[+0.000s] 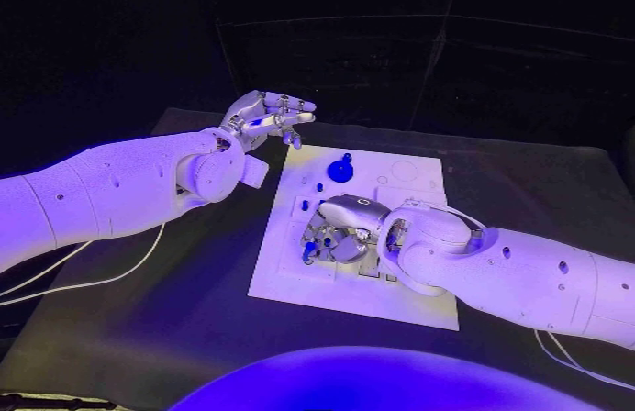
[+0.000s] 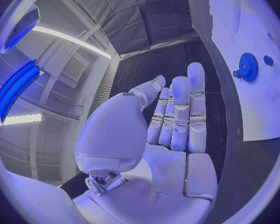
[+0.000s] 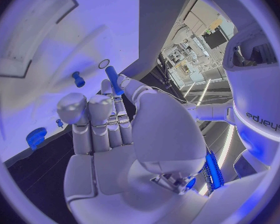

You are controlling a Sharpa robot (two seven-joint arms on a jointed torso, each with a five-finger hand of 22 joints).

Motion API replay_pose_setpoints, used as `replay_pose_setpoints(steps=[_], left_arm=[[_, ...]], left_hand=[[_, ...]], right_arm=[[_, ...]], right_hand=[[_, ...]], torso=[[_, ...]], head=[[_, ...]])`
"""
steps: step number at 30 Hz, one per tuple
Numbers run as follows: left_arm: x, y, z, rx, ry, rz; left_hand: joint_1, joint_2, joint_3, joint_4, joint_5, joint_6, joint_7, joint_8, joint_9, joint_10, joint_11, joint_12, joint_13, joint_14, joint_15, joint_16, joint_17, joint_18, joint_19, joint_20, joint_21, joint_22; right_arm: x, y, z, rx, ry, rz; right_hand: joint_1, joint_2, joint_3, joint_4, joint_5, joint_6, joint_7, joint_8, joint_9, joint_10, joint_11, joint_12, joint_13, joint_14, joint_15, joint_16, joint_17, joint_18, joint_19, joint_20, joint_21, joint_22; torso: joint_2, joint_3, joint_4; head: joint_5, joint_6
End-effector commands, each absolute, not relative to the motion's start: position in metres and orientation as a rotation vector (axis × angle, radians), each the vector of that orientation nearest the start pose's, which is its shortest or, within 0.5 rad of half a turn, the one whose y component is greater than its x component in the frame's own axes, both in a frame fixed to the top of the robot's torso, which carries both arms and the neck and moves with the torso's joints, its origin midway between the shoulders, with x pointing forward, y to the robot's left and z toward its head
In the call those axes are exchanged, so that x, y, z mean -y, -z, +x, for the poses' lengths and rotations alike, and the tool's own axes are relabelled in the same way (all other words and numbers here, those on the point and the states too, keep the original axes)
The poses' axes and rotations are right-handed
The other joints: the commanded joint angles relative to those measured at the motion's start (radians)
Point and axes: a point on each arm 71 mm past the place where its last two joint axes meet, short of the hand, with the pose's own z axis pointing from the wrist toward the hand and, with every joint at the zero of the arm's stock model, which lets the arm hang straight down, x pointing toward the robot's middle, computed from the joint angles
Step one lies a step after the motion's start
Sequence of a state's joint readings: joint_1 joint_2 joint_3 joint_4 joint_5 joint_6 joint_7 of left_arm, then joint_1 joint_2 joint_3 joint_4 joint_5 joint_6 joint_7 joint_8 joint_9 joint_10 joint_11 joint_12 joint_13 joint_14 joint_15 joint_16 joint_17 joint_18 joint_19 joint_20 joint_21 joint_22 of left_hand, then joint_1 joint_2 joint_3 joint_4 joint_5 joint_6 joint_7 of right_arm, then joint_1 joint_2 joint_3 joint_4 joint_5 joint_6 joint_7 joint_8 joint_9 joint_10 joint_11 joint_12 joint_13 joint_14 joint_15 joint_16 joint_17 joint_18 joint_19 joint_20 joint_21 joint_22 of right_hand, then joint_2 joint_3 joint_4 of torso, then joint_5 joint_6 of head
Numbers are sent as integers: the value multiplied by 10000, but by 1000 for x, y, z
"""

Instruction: Assemble the parts on the task board

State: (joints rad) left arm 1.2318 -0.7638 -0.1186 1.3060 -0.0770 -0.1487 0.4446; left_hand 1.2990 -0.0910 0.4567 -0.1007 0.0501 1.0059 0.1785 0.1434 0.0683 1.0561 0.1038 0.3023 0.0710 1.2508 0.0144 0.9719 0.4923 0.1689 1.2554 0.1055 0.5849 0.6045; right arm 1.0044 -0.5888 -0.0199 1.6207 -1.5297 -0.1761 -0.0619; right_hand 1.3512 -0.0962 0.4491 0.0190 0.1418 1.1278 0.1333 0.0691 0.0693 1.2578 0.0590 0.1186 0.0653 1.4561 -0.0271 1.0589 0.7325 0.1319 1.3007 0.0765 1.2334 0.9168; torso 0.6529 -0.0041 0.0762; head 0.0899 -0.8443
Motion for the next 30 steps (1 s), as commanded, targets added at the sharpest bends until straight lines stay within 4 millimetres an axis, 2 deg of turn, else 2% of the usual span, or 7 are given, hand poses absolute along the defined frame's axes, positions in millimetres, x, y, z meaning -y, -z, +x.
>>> replay_pose_setpoints(steps=[1,19,22,30], left_arm=[[-225,196,521,-14765,15607,-9684],[-225,197,521,-14782,15606,-9690],[-225,197,521,-14795,15604,-9695],[-226,197,521,-14805,15603,-9699]], left_hand=[[-36,38,-5,-32,44,-17,15,29,-9,-38,10,52,-14,-56,-16,-32,-12,127,-51,23,-50,-12],[-25,41,-6,-44,44,-27,18,34,-9,-52,13,59,-17,-69,-15,-29,-25,129,-53,25,-64,-22],[-25,41,-6,-44,44,-27,18,34,-9,-52,13,59,-17,-69,-15,-29,-25,129,-53,25,-64,-22],[-25,41,-6,-44,44,-27,18,34,-9,-52,13,59,-17,-69,-15,-29,-25,129,-53,25,-64,-22]], right_arm=[[41,248,394,-18393,-10281,-4652],[37,251,395,-18183,-9736,-5201],[35,251,394,-18168,-9680,-5378],[32,251,392,-18093,-9582,-5690]], right_hand=[[-82,-7,84,-1,65,51,1,53,7,40,-3,-49,3,70,5,39,-9,-70,25,6,53,-15],[-74,-9,106,-21,70,51,1,49,7,42,-2,-66,4,64,7,39,-17,-71,20,9,55,-14],[-69,-16,113,-33,66,51,3,47,7,42,-1,-74,5,61,8,39,-20,-69,15,9,53,-20],[-74,-60,122,-69,39,48,12,38,6,45,6,-101,7,48,13,26,-52,-67,1,13,50,-30]], torso=[[4,0,1],[3,1,-8],[-2,11,-13],[-2,-5,-6]], head=[[8,-16],[41,-55],[46,-52],[26,-63]])
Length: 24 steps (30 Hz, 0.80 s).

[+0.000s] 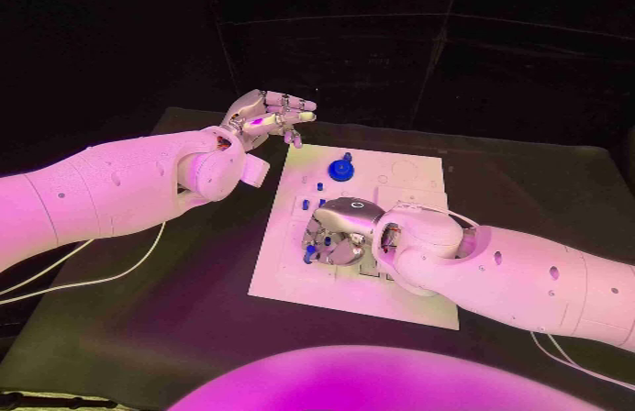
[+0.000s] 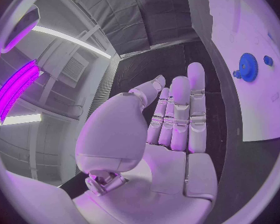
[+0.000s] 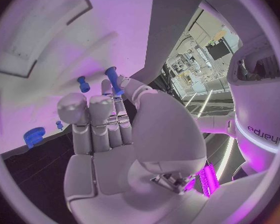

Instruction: Assemble the parts on the task board

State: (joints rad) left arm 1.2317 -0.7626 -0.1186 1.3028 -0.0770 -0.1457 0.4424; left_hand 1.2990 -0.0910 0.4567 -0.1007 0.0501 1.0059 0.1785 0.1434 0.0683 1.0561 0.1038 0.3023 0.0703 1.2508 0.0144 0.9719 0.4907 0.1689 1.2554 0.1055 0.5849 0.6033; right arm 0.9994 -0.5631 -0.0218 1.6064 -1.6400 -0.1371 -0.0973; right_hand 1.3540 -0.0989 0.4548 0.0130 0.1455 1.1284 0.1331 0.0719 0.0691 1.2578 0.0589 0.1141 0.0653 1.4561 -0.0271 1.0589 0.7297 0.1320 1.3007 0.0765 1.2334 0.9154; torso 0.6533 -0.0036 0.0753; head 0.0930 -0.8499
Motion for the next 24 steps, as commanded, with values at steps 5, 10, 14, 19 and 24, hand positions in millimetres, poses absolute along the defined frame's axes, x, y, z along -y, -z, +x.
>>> replay_pose_setpoints(steps=[5,10,14,19,24], left_arm=[[-226,197,521,-14813,15608,-9700],[-226,197,521,-14822,15598,-9709],[-226,197,521,-14832,15594,-9714],[-226,197,521,-14849,15596,-9720],[-227,197,521,-14855,15590,-9726]], left_hand=[[-25,41,-6,-44,44,-27,18,34,-9,-52,13,59,-11,-68,-15,-28,-9,128,-53,25,-64,-10],[-25,41,-6,-44,44,-27,18,34,-9,-52,13,59,-11,-68,-15,-28,-9,128,-53,25,-64,-10],[-25,41,-6,-44,44,-27,18,34,-9,-52,13,59,-11,-68,-15,-28,-9,128,-53,25,-64,-10],[-25,41,-6,-44,44,-27,18,34,-9,-52,13,59,-11,-68,-15,-28,-9,128,-53,25,-64,-10],[-25,41,-6,-44,44,-27,18,34,-9,-52,13,59,-11,-68,-15,-28,-9,128,-53,25,-64,-10]], right_arm=[[30,250,391,-18034,-9568,-5821],[30,250,391,-17944,-9590,-5855],[30,249,390,-17790,-9647,-5784],[31,246,391,-17440,-9793,-5561],[34,242,389,-17078,-10055,-5296]], right_hand=[[-176,-119,51,-24,-13,-9,46,-25,-3,7,35,-125,2,27,35,15,-57,-65,-29,27,40,-42],[-514,-432,-119,51,161,-426,168,-122,-57,-387,180,-413,-20,-25,157,-31,-168,-65,-97,117,19,-89],[-742,-671,-408,95,293,-1348,100,-122,-69,-767,166,-426,-4,-90,164,-105,-316,-36,-177,149,-12,-147],[-902,-781,-1038,135,332,-1968,83,-102,-46,-1208,179,-275,19,-129,163,-162,-437,-26,-246,154,-48,-217],[-974,-760,-1539,194,348,-2079,100,-82,-28,-1391,178,-77,39,-143,167,-194,-506,-12,-290,160,-92,-303]], torso=[[-5,-8,2],[-3,-9,7],[-7,-9,7],[-4,-6,7],[0,3,4]], head=[[-8,-3],[-12,0],[-16,-1],[-16,3],[-29,5]])
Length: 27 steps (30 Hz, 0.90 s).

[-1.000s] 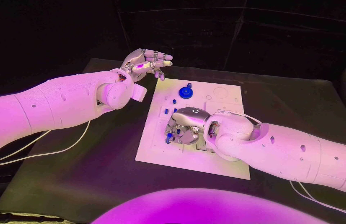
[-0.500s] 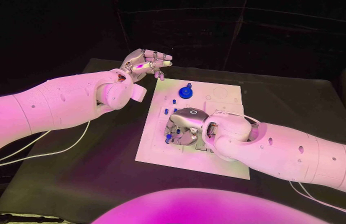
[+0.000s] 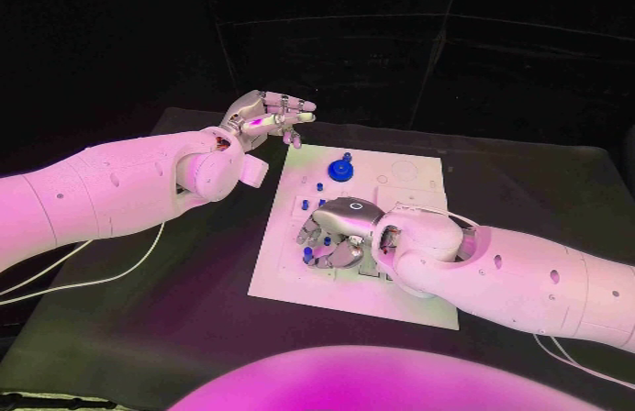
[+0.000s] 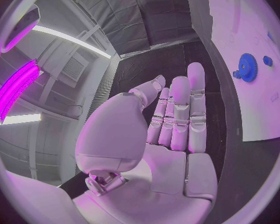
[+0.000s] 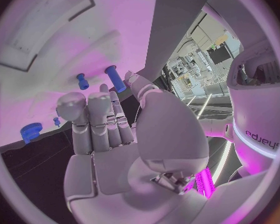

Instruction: Assemble the parts on the task board

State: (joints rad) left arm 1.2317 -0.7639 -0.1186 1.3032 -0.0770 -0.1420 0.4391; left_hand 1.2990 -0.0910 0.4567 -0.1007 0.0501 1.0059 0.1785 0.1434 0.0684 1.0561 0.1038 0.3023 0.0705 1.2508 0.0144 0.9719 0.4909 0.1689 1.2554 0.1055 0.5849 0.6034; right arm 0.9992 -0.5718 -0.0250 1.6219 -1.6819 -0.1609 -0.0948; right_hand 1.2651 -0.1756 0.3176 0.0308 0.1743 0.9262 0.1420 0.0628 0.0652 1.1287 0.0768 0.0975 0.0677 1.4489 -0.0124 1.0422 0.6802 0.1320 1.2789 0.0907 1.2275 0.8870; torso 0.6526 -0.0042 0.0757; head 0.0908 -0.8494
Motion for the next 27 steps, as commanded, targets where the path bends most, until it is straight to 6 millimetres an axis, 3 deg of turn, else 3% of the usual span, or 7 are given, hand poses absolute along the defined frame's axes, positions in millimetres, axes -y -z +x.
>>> replay_pose_setpoints(steps=[1,11,14,15,18,22,27], left_arm=[[-227,197,521,-14856,15589,-9727],[-229,197,521,-14850,15542,-9747],[-229,198,521,-14848,15525,-9754],[-230,198,521,-14847,15521,-9756],[-231,198,521,-14842,15495,-9767],[-232,198,521,-14833,15460,-9780],[-232,198,520,-14841,15464,-9785]], left_hand=[[-25,41,-6,-44,44,-27,18,34,-9,-52,13,59,-12,-68,-15,-28,-11,128,-53,25,-64,-11],[-31,44,-14,-43,43,-37,23,38,-9,-64,18,64,-15,-80,-11,-26,-22,128,-56,28,-76,-20],[-31,44,-14,-43,43,-37,23,38,-9,-64,18,64,-15,-80,-11,-26,-22,128,-56,28,-76,-20],[-31,44,-14,-43,43,-37,23,38,-9,-64,18,64,-15,-80,-11,-26,-22,128,-56,28,-76,-20],[-31,44,-14,-43,43,-37,23,38,-9,-64,18,64,-15,-80,-11,-26,-22,128,-56,28,-76,-20],[-31,44,-14,-43,43,-37,23,38,-9,-64,18,64,-15,-80,-11,-26,-22,128,-56,28,-76,-20],[-31,44,-14,-43,43,-37,23,38,-9,-64,18,64,-15,-80,-11,-26,-22,128,-56,28,-76,-20]], right_arm=[[36,242,389,-17018,-10120,-5233],[69,227,382,-16372,-10802,-3785],[93,222,383,-16629,-10764,-2670],[108,219,385,-16930,-10604,-1938],[140,218,391,-17777,-9989,-368],[175,221,394,-18717,-8764,994],[209,225,394,-19406,-6901,1833]], right_hand=[[-92,13,-262,25,62,-65,16,10,13,-127,0,130,19,-71,20,-28,-16,-12,-72,18,-34,-21],[30,198,-1201,101,180,40,81,45,36,-349,27,621,42,-132,37,-208,-321,42,-197,33,-201,-335],[129,334,-1355,114,276,352,134,144,76,-26,75,954,116,-66,70,-70,-137,10,-111,62,-117,-192],[104,410,-1440,175,310,614,157,255,115,609,19,1376,277,36,37,183,214,-32,36,53,47,85],[-62,436,-1712,333,369,1010,-70,470,174,1773,-271,2321,773,256,-158,817,1093,-132,383,-84,448,731],[-398,463,-2241,635,587,1443,-399,918,287,2357,-604,3800,1910,362,-437,1350,1783,-233,657,-358,795,1243],[-502,613,-2992,974,897,1432,-530,1375,427,2160,-662,7416,5895,436,-547,2102,2881,-356,896,-454,1167,1859]], torso=[[9,11,-3],[-23,9,-15],[-35,-10,-14],[-37,-13,-17],[-60,-16,-49],[-99,-24,-111],[-149,-20,-229]], head=[[-9,-1],[-122,68],[-267,129],[-378,167],[-606,243],[-816,285],[-1048,300]])
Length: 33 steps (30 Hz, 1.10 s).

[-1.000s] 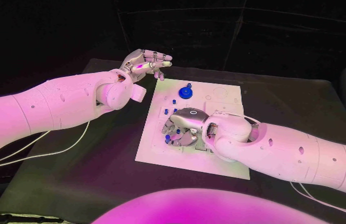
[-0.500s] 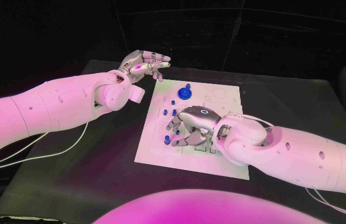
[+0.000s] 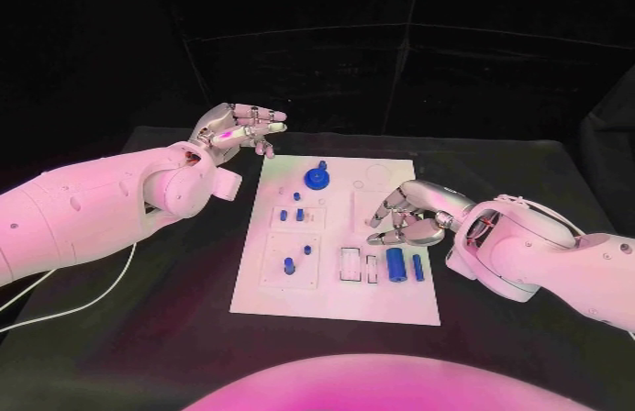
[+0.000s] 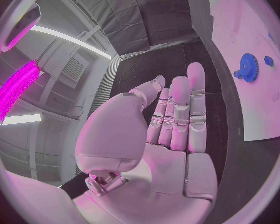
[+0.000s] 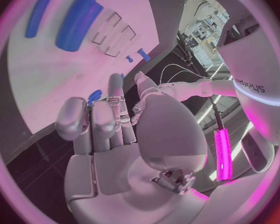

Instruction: Assemble the parts on the task board

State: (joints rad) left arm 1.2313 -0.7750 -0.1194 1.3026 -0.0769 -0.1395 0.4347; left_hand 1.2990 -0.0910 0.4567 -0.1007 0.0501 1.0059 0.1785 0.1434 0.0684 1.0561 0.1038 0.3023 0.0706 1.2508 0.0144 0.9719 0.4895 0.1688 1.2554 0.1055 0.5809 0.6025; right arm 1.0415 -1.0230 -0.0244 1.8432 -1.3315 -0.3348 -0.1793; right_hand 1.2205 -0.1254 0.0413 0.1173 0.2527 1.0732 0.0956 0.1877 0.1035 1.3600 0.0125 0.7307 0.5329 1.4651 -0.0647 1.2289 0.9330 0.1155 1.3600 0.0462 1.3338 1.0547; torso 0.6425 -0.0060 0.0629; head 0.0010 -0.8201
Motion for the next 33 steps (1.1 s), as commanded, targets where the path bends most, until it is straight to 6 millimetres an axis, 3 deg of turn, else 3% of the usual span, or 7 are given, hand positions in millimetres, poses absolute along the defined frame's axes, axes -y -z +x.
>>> replay_pose_setpoints(steps=[1,5,11,23,33], left_arm=[[-232,198,520,-14844,15465,-9787],[-233,198,520,-14849,15456,-9795],[-234,198,520,-14854,15451,-9800],[-235,198,520,-14864,15440,-9809],[-235,198,520,-14884,15443,-9814]], left_hand=[[-31,43,-14,-43,43,-37,23,38,-9,-64,18,64,-16,-80,-11,-26,-8,129,-56,28,-36,-10],[-31,43,-14,-43,43,-37,23,38,-9,-64,18,64,-16,-80,-11,-26,-8,129,-56,28,-36,-10],[-31,43,-14,-43,43,-37,23,38,-9,-64,18,64,-16,-80,-11,-26,-8,129,-56,28,-36,-10],[-38,41,-22,-43,43,-40,24,43,-8,-69,20,69,-18,-88,-8,-24,-15,129,-59,31,-44,-16],[-38,41,-22,-43,43,-40,24,43,-8,-69,20,69,-18,-88,-8,-24,-15,129,-59,31,-44,-16]], right_arm=[[213,225,393,-19460,-6589,1886],[224,227,391,-19511,-5625,1907],[230,228,388,-19533,-4652,1697],[224,241,380,-20329,-3821,967],[212,249,378,-20618,-3924,564]], right_hand=[[-51,136,-350,163,231,-84,-62,187,65,-218,-15,1504,1742,287,-30,352,531,-208,112,-1,155,267],[-82,220,-764,392,523,-266,-37,385,131,-335,-14,2587,3108,322,32,704,1094,-230,178,-14,303,517],[-241,339,-1342,852,858,-407,-37,715,261,-29,-26,4034,4963,401,28,1194,1927,-306,314,-6,540,939],[-521,243,-2049,1667,583,-415,-132,1303,679,-33,-88,4367,5628,403,-18,1385,2278,-336,341,-38,667,1140],[-651,181,-2158,1746,535,-431,-148,1417,785,-45,-101,4358,5681,401,-28,1398,2309,-342,345,-45,686,1174]], torso=[[-53,-1,-123],[-87,16,-195],[-143,12,-208],[-117,12,-223],[-105,10,-200]], head=[[-177,11],[-260,24],[-353,4],[-360,-16],[-369,-60]])
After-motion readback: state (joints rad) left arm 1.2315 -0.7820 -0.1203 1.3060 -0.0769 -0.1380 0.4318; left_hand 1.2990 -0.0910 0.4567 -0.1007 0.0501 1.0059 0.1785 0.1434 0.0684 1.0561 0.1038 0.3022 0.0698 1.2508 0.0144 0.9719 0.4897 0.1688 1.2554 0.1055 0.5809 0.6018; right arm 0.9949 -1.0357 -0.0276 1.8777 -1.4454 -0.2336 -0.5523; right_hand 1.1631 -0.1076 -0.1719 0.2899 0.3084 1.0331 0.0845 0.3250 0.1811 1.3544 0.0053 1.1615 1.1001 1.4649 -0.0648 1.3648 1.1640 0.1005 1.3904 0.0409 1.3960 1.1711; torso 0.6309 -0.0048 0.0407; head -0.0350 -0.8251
